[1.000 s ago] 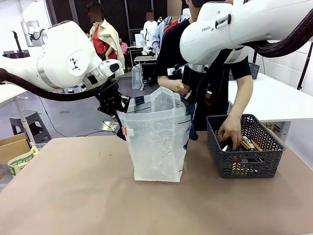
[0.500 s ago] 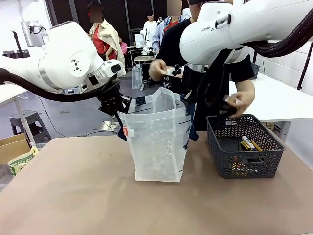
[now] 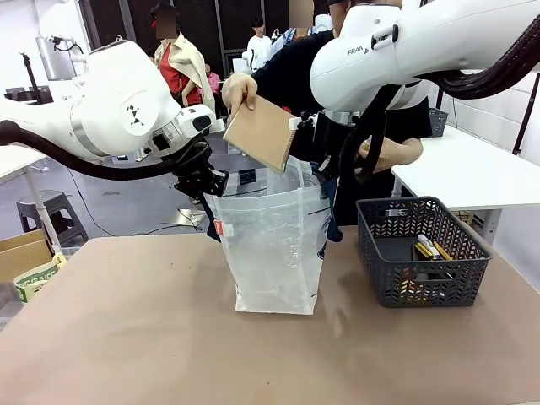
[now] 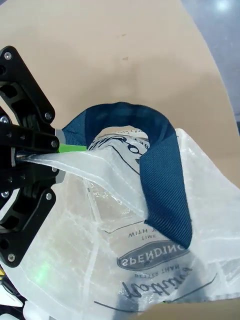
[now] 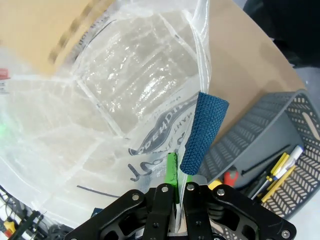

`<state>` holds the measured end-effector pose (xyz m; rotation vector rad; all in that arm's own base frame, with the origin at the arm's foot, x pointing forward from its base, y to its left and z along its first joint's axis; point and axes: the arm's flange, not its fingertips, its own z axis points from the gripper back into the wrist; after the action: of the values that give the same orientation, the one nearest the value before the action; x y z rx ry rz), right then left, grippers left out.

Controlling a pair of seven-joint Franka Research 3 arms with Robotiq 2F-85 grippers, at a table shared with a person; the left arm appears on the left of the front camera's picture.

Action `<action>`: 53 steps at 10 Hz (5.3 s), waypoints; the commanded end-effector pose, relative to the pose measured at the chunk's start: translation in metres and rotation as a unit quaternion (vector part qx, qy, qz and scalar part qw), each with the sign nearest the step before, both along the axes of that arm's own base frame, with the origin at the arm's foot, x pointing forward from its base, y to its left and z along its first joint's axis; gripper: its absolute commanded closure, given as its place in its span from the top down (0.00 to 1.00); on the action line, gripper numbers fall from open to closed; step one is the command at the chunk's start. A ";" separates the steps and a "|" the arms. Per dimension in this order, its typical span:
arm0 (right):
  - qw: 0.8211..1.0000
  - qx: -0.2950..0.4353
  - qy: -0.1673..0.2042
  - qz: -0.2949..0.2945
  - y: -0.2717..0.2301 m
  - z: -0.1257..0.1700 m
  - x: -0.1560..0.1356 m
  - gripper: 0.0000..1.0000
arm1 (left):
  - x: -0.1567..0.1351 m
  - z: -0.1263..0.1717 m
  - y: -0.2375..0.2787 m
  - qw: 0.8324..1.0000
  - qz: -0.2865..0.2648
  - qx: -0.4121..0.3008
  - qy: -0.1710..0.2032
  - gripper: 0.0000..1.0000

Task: Transfer purchased items from the store into the shopping bag.
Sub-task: Move the Reusable shopping bag to the right side of the table.

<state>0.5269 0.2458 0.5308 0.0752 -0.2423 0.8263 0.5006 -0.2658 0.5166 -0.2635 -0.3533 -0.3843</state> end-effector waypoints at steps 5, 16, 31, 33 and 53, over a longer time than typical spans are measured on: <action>1.000 -0.002 0.000 -0.002 0.000 0.001 0.001 0.00 | -0.008 -0.006 0.008 0.997 -0.060 -0.013 -0.044 0.00; 1.000 -0.002 0.000 -0.002 0.000 0.001 0.001 0.00 | -0.003 -0.003 0.000 0.998 -0.050 -0.011 -0.039 0.00; 1.000 -0.002 0.000 -0.002 0.000 0.001 0.001 0.00 | -0.003 -0.003 0.000 0.998 -0.050 -0.011 -0.039 0.00; 1.000 -0.002 0.000 -0.002 0.000 0.001 0.001 0.00 | -0.003 -0.003 0.000 0.998 -0.050 -0.011 -0.039 0.00; 1.000 -0.002 0.000 -0.002 0.000 0.001 0.001 0.00 | -0.003 -0.003 0.000 0.998 -0.050 -0.011 -0.039 0.00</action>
<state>0.5270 0.2459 0.5308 0.0754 -0.2414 0.8265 0.4977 -0.2660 0.5127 -0.3005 -0.4193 -0.5032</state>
